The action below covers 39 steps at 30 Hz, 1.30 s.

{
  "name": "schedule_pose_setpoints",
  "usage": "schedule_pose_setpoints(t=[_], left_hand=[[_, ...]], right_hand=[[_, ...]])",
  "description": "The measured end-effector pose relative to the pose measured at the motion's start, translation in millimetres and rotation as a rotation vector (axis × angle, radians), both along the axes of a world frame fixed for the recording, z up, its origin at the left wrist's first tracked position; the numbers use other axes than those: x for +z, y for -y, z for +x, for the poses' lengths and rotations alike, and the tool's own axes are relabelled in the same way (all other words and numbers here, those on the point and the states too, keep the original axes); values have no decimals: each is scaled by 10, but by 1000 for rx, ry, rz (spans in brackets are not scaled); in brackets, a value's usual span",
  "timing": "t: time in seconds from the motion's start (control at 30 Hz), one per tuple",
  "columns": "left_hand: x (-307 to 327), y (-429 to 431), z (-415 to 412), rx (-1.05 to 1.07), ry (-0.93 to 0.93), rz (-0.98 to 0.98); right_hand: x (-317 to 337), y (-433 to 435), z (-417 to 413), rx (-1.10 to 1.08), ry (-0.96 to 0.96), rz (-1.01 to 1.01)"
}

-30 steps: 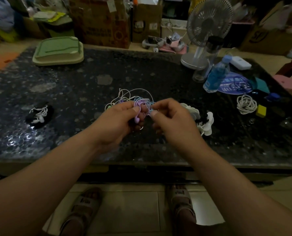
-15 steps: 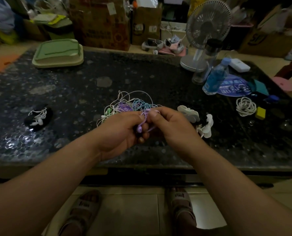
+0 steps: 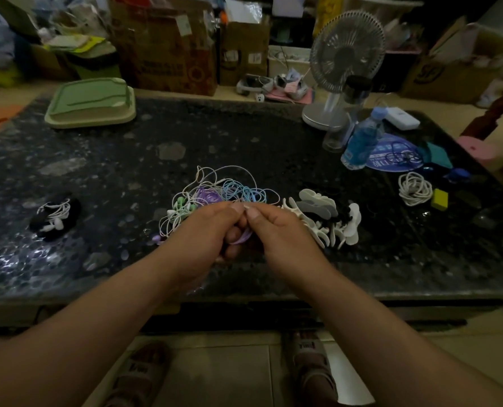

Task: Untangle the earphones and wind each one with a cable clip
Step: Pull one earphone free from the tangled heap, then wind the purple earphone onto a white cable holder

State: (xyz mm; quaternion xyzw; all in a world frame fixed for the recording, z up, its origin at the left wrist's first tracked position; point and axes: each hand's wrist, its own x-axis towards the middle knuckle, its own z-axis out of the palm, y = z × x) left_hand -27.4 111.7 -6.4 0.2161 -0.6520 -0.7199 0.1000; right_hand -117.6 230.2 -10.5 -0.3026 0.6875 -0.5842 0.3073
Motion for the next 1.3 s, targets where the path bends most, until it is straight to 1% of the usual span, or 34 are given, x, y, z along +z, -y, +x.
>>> schedule_pose_setpoints(t=[0.1, 0.2, 0.33, 0.37, 0.4, 0.47, 0.5, 0.53, 0.6, 0.7, 0.8, 0.87, 0.97, 1.1, 1.17, 1.23, 1.3], left_hand=[[-58, -5, -34, 22, 40, -108], [-89, -36, -82, -9, 65, -144], [-89, -50, -176, 12, 83, -182], [-88, -40, -201, 14, 91, -182], [-84, -31, -221, 19, 96, -167], [-77, -21, -258, 35, 100, -127], [-71, -19, -269, 46, 103, -114], [-62, -24, -280, 54, 106, -105], [-64, -17, -297, 66, 108, -92], [-83, 20, -322, 69, 104, -73], [-79, 29, -350, 76, 102, -60], [-62, 7, -358, 66, 97, -53], [-43, 0, -332, 38, 85, -44], [-46, 60, -313, 36, 66, -1], [-53, 87, -314, 52, 58, 12], [-47, 94, -317, 53, 55, 7], [-25, 89, -324, 47, 50, -9]], right_hand=[[-81, -2, -69, 23, -110, 87], [-103, -21, -144, -2, -103, 150], [-25, -79, -306, 20, -138, 208], [-23, -104, -419, -30, -186, 250], [-34, -139, -560, -121, -279, 306], [-69, -244, -880, -338, -548, 471], [-96, -289, -1009, -405, -639, 554], [-109, -331, -1103, -434, -677, 621], [-151, -360, -1200, -414, -737, 729], [-186, -329, -1192, -309, -910, 906], [-210, -261, -1182, -250, -981, 1050], [-213, -225, -1194, -242, -1009, 1102], [-210, -182, -1191, -243, -976, 1123], [-135, -223, -1168, -323, -920, 1025], [-42, -268, -1141, -380, -852, 917], [71, -315, -1073, -407, -692, 744], [201, -347, -937, -365, -519, 545]])
